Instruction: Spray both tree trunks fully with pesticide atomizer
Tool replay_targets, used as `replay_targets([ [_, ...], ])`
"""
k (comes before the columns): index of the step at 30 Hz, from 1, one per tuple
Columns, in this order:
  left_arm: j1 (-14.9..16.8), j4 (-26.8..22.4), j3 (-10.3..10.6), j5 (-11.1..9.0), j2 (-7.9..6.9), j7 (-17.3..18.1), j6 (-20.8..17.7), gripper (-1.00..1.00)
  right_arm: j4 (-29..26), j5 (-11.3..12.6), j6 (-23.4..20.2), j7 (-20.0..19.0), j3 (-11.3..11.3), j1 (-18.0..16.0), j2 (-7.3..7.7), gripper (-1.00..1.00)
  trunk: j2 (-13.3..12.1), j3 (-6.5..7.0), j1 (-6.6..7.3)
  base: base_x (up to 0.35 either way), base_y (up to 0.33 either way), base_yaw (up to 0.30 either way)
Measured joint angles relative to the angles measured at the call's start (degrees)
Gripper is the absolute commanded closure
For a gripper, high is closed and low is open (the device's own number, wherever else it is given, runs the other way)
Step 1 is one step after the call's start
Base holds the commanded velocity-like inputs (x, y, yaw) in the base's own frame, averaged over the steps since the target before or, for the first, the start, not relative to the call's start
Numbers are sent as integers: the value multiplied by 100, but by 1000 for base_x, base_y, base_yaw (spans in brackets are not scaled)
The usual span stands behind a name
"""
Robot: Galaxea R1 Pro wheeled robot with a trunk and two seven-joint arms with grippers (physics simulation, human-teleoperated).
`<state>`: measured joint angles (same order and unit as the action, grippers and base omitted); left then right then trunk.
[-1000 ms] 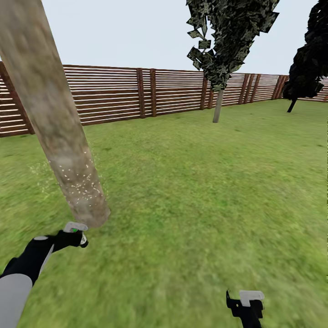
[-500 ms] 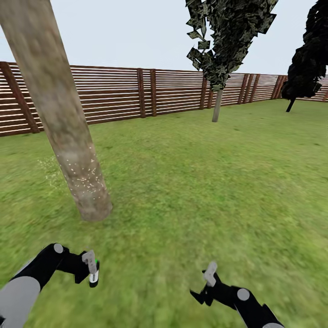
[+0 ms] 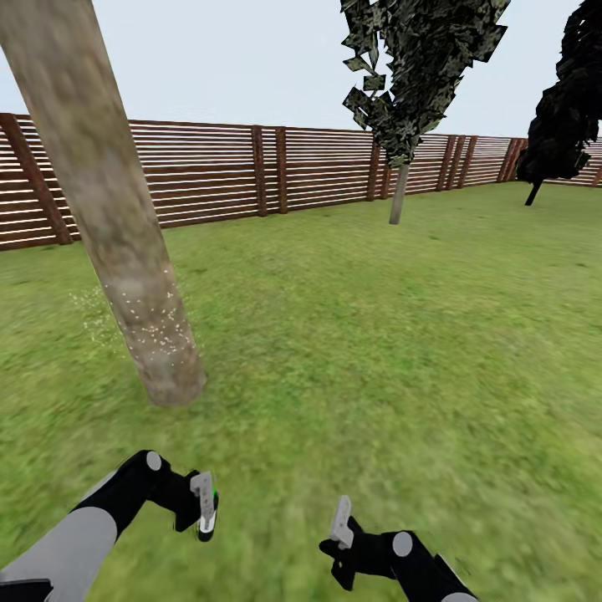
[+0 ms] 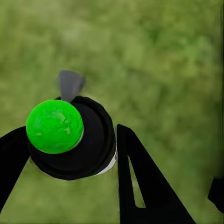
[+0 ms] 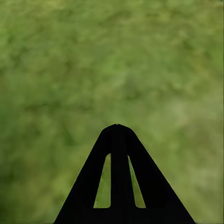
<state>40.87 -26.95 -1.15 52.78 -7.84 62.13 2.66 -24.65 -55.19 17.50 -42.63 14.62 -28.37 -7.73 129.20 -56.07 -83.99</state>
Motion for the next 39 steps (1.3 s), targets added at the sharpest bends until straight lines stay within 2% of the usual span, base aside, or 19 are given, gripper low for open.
replay_targets([
  [1,0,2,1,2,25,0,2,100,1,-10,0,0,-1,1,-21,100,0,0,0,0,0,0],
  [3,0,4,-1,69,174,1,6,100,8,-23,2,0,-3,1,-58,100,0,0,0,0,0,0],
  [4,-1,5,-1,234,275,-4,3,100,14,-25,6,-4,-84,3,-72,100,0,0,0,0,0,0],
  [5,-2,5,-1,420,386,-34,-1,100,17,-17,9,0,-459,2,-105,100,0,0,0,0,0,0],
  [7,-1,5,1,522,458,-136,-2,100,14,-4,4,7,-974,3,-150,100,0,0,0,0,0,0],
  [9,-1,6,1,545,485,-170,-2,100,13,4,7,8,-1119,2,-185,100,0,0,0,0,0,0],
  [11,-1,5,1,552,545,-174,-2,100,13,8,8,9,-1141,1,-226,100,0,0,0,0,0,0],
  [17,0,0,9,621,683,-197,-17,100,6,14,8,9,-1146,0,-227,100,0,0,0,0,0,0],
  [18,-5,6,6,775,702,-200,-24,100,2,16,11,9,-1146,2,-227,100,0,0,0,0,0,0],
  [20,-88,11,6,924,723,-200,-23,100,-4,17,9,9,-1146,-1,-227,100,0,-1,0,0,0,0],
  [23,-328,-1,11,987,787,-197,-4,100,-31,17,8,10,-1146,0,-227,100,0,0,0,0,0,0],
  [26,-363,0,9,1044,902,-193,-2,100,-43,17,8,16,-1146,4,-227,100,0,0,0,0,0,0],
  [28,-379,10,11,1318,991,-199,-18,100,-59,17,12,17,-1146,1,-227,100,0,0,0,0,0,0],
  [30,-442,12,11,1460,1055,-201,-33,100,-70,24,12,17,-1146,-1,-227,100,0,0,0,0,0,0],
  [34,-554,17,10,1468,1105,-496,-40,100,-75,26,16,17,-1146,-2,-227,100,0,0,0,0,0,0],
  [39,-619,22,7,1467,1165,-558,-44,100,-89,26,17,17,-1146,-3,-227,100,0,0,0,0,0,0],
])
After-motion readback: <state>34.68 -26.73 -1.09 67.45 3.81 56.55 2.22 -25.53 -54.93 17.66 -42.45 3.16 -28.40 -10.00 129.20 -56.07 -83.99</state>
